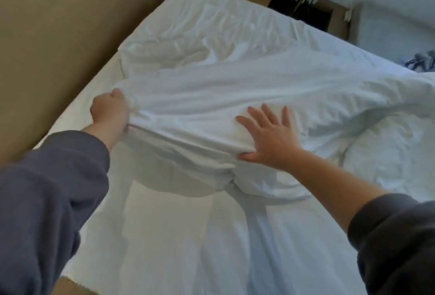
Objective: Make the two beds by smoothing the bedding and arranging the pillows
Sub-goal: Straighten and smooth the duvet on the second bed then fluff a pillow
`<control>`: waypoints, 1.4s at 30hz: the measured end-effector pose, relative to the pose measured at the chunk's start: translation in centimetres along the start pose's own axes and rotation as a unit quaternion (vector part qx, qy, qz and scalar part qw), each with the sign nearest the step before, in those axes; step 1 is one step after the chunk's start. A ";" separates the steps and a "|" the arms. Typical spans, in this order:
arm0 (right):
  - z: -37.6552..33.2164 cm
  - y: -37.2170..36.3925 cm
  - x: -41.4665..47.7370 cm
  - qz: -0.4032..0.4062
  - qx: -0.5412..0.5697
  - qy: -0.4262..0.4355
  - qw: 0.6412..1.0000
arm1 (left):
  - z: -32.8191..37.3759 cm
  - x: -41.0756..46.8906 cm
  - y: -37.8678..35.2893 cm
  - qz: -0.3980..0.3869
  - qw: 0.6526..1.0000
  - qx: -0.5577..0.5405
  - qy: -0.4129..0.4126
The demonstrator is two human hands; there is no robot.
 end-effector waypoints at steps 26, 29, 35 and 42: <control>-5.3 -6.8 -2.0 -0.102 0.310 -0.107 0.939 | -14.4 -6.8 -1.7 -0.194 0.968 -0.092 0.132; -4.2 -7.4 -1.4 -0.072 0.306 -0.157 0.936 | -14.1 -8.2 -5.7 -0.234 0.956 -0.122 0.130; -1.8 -8.0 -0.8 -0.045 0.304 -0.217 0.926 | -8.5 -6.7 -9.5 -0.173 0.936 -0.307 -0.010; -1.6 -4.2 -2.1 -0.120 0.333 -0.192 0.916 | -0.4 -4.8 -1.4 -0.121 0.976 0.088 -0.156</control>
Point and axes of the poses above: each hand's wrist, its own x-axis towards the middle knuckle, its own y-axis out of the back of the hand, z = x × y, the point moved 1 cm from there along x, towards the middle knuckle, and after that the axes turned 13 degrees about -z, right-handed, at the moved point
